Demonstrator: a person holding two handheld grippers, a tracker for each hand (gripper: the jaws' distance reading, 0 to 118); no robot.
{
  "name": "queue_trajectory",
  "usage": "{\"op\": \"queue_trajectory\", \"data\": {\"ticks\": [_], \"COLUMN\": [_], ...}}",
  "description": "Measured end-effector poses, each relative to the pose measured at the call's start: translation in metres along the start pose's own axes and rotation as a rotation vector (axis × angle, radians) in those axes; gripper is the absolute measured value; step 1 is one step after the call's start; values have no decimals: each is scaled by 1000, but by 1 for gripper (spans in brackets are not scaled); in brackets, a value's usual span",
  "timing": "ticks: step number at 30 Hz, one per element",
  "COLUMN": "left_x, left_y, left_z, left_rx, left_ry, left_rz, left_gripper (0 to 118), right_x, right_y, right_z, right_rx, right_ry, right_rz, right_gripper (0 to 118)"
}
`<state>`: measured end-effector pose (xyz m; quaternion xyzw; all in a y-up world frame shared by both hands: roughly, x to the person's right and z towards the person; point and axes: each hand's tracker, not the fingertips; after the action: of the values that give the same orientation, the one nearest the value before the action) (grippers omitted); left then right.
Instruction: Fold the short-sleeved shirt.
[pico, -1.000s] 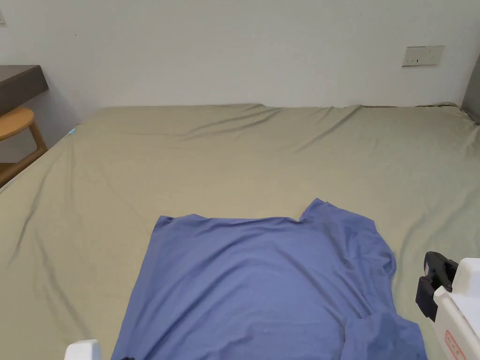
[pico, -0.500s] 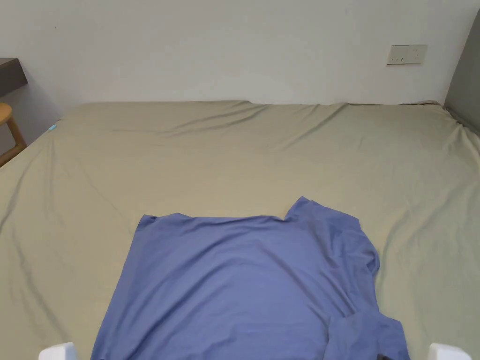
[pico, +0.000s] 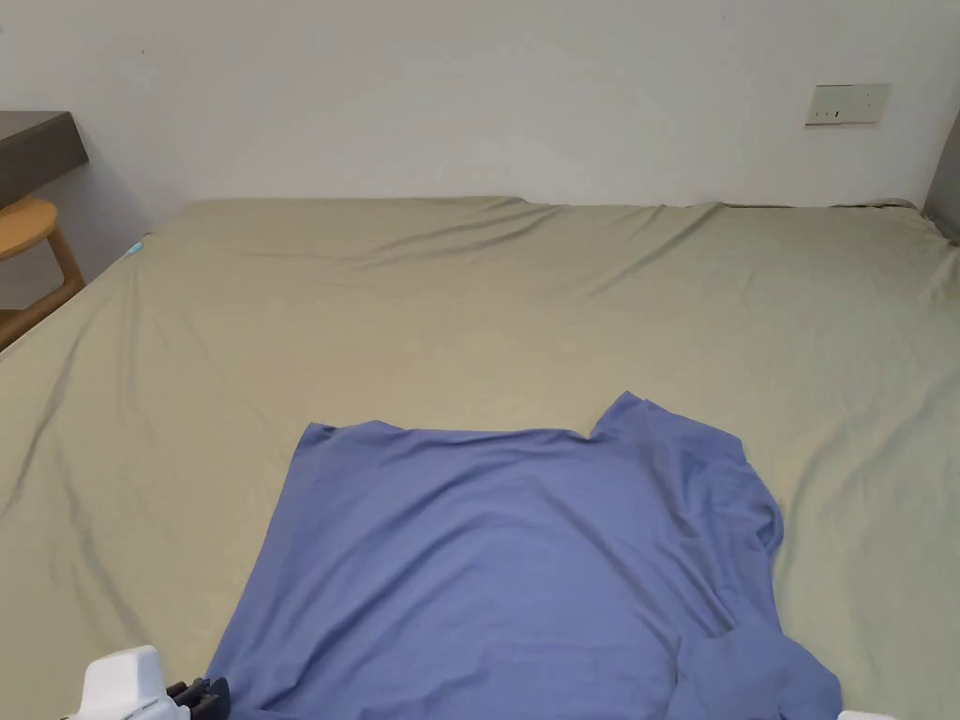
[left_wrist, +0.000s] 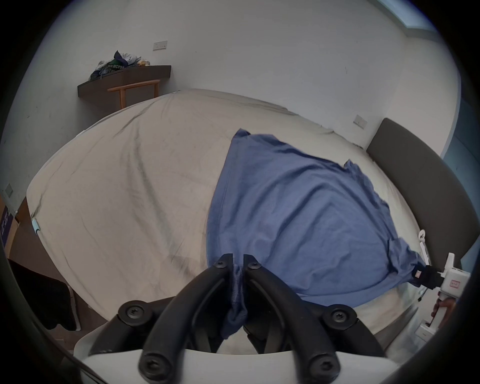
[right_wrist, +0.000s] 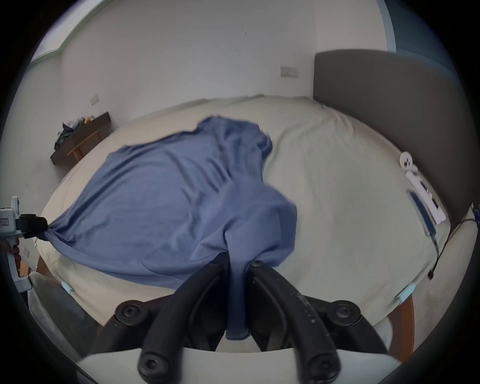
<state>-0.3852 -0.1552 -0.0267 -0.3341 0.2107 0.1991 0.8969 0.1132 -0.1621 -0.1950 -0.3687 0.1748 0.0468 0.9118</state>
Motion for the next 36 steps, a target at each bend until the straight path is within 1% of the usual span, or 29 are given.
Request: {"op": "queue_trajectory", "data": {"ticks": [2,4,6,9,11,15,16,19,20,22,24,26,28,29,30,31,32,33,34,35,36], "left_x": [1,1,6,16,23,36,50,56,46,47,51,50,47,46,47,49,55,56,58,62,64], "left_y": [14,31,51,81,100,127,124,129,128,127,124,120,116,113,112,113,113,114,117,121,126], "left_z": [2,-5,-12,-31,-50,-100,-101,-138,-161,-182,-195,-209,-218,-221,-216,-214,-208,-205,-199,-188,-180], "left_rx": [37,64,85,110,107,70,50,-4,-27,-63,-110,-145,-207,-211,-161,-168,-170,-167,-167,-158,-117], "left_ry": [2,-5,-4,6,23,42,47,75,89,109,124,146,162,160,152,155,156,152,149,131,80], "left_rz": [20,12,-5,-55,-85,-98,-93,-115,-131,-157,-173,-170,-165,-163,-163,-165,-171,-181,-183,-176,-152], "left_gripper": [6,6,6,6,6,6,6,6,6,6,5,6,6,6,6,6,11,25,43,68,93], "right_x": [1,2,-3,0,-1,4,6,7,8,15,17,18,21,22,15,13,11,11,6,5,5], "right_y": [19,41,61,91,107,131,137,147,149,150,150,143,133,128,126,127,129,131,134,137,141], "right_z": [5,6,-1,-20,-41,-92,-104,-141,-153,-186,-209,-229,-245,-247,-236,-233,-231,-229,-216,-207,-194], "right_rx": [31,58,65,75,55,-26,-38,-97,-109,-148,-204,-236,-273,-246,-205,-218,-215,-219,-225,-212,-161], "right_ry": [1,4,4,5,-5,-24,-24,-33,-40,-41,-49,-55,-57,-54,-61,-65,-70,-67,-69,-65,-41], "right_rz": [-5,11,14,14,23,-4,-11,-33,-30,-41,-29,-33,-62,-69,-72,-65,-50,-35,-37,-53,-73], "right_gripper": [12,12,12,12,12,13,13,13,13,13,13,13,13,13,13,13,14,22,35,52,78]}}
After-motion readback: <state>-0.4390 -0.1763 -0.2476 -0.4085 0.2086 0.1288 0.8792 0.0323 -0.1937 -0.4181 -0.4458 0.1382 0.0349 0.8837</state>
